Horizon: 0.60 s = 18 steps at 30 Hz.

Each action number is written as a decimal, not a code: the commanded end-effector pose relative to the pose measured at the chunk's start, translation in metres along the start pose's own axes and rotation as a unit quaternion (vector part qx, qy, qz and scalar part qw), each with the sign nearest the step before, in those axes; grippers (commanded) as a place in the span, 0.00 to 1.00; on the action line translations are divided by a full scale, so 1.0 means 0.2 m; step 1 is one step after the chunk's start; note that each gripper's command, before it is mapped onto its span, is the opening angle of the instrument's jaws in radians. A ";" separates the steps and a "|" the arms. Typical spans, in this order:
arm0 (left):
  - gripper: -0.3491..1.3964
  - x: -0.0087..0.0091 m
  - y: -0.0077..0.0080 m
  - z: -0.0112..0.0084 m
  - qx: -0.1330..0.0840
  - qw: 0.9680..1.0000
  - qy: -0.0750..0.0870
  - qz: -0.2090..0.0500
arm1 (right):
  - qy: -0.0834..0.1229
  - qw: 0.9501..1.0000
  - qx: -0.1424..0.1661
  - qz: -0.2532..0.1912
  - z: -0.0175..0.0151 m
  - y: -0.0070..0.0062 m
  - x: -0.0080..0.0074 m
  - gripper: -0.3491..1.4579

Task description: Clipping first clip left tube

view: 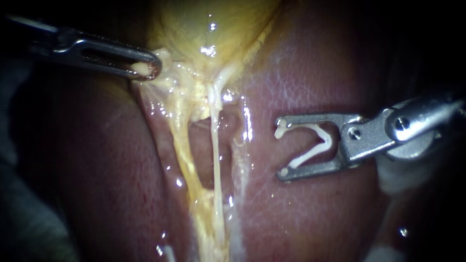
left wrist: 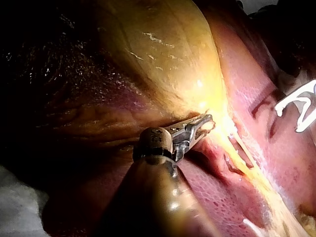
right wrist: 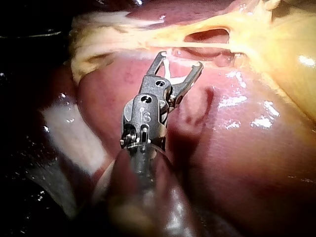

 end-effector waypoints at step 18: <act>0.00 0.000 0.000 0.000 0.000 1.000 0.000 0.000 | 0.015 0.995 0.037 0.089 0.030 -0.007 0.006 0.46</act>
